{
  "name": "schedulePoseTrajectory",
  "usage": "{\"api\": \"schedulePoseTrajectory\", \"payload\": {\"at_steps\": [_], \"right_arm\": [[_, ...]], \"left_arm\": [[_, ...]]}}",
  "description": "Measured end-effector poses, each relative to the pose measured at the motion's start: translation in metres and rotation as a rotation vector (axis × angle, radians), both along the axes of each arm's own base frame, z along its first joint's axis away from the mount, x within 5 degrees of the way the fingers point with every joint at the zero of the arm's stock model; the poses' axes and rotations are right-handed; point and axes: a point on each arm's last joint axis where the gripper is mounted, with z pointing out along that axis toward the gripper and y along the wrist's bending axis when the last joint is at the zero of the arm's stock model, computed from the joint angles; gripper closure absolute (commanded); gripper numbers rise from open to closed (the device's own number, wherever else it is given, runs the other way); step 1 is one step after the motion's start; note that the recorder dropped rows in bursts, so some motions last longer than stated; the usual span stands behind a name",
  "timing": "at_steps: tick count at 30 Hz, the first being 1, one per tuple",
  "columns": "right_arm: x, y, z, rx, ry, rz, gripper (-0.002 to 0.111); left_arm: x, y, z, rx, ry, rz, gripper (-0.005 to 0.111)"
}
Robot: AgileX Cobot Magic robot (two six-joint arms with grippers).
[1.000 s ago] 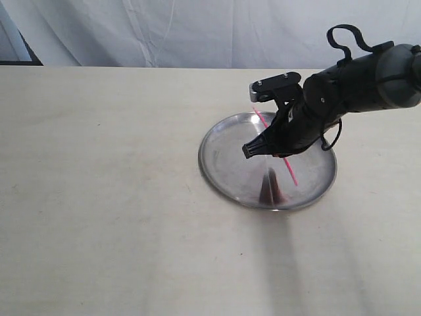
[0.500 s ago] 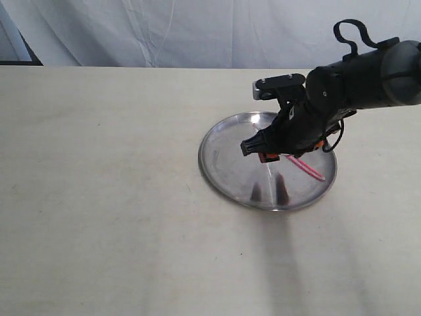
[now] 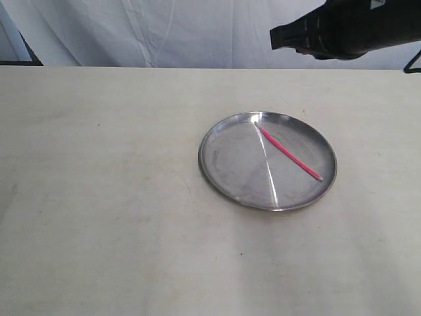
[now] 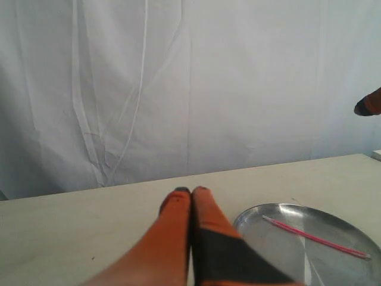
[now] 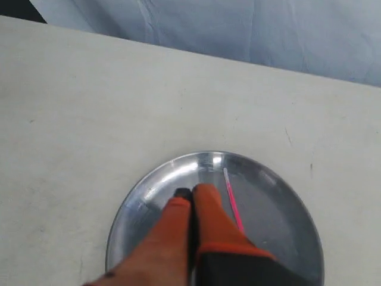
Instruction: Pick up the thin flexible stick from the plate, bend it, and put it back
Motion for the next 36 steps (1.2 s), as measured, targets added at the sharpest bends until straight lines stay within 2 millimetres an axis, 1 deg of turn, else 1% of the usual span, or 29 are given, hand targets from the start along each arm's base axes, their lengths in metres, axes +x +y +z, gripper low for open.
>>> {"api": "schedulePoseTrajectory", "payload": {"at_steps": [1, 3, 8, 10, 11, 12, 13, 14, 15, 16, 17, 18, 19, 23, 29, 31, 36], "right_arm": [[-0.004, -0.001, 0.007, 0.007, -0.021, 0.000, 0.108], [-0.010, -0.003, 0.014, 0.010, -0.046, 0.001, 0.108], [-0.019, -0.006, 0.027, 0.024, -0.089, 0.001, 0.108], [-0.030, -0.009, 0.040, 0.041, -0.134, 0.000, 0.108], [-0.034, -0.011, 0.044, 0.044, -0.145, 0.000, 0.108], [-0.044, -0.014, 0.052, 0.050, -0.162, 0.000, 0.108], [-0.049, -0.016, 0.057, 0.052, -0.171, -0.001, 0.108], [-0.061, -0.019, 0.065, 0.055, -0.188, 0.000, 0.108], [-0.066, -0.021, 0.068, 0.055, -0.194, 0.001, 0.108], [-0.078, -0.025, 0.076, 0.055, -0.209, 0.001, 0.108], [-0.083, -0.026, 0.079, 0.056, -0.217, 0.001, 0.108], [-0.095, -0.030, 0.084, 0.064, -0.251, 0.002, 0.108], [-0.102, -0.033, 0.086, 0.071, -0.273, 0.002, 0.108], [-0.128, -0.041, 0.080, 0.093, -0.344, 0.004, 0.108], [-0.166, -0.050, 0.056, 0.152, -0.386, 0.006, 0.108], [-0.173, -0.051, 0.048, 0.191, -0.363, 0.006, 0.108], [-0.181, -0.045, 0.028, 0.283, -0.183, 0.018, 0.108]], "left_arm": [[0.000, 0.000, 0.000, 0.000, 0.000, -0.002, 0.107], [0.000, 0.000, 0.000, 0.000, 0.000, -0.002, 0.107], [0.000, 0.000, 0.000, 0.000, 0.000, -0.002, 0.107], [0.000, 0.000, 0.000, 0.000, 0.000, -0.002, 0.107], [0.000, 0.000, -0.001, 0.000, 0.002, -0.002, 0.107], [0.000, 0.000, -0.003, 0.001, 0.007, -0.002, 0.107], [0.000, 0.000, -0.006, 0.001, 0.015, -0.002, 0.107], [0.000, 0.000, -0.016, 0.002, 0.032, -0.002, 0.107], [-0.001, 0.000, -0.022, 0.000, 0.042, -0.002, 0.107], [-0.002, 0.000, -0.037, 0.001, 0.063, -0.002, 0.107], [-0.003, 0.000, -0.045, 0.001, 0.075, -0.002, 0.107], [-0.005, 0.000, -0.058, 0.004, 0.090, -0.002, 0.107], [-0.005, 0.000, -0.063, 0.005, 0.098, -0.002, 0.107], [-0.006, 0.000, -0.065, 0.005, 0.094, -0.002, 0.107], [-0.006, 0.000, -0.065, 0.005, 0.094, -0.002, 0.107], [-0.006, 0.000, -0.065, 0.005, 0.094, -0.002, 0.107], [-0.006, 0.000, -0.065, 0.005, 0.094, -0.002, 0.107]]}}
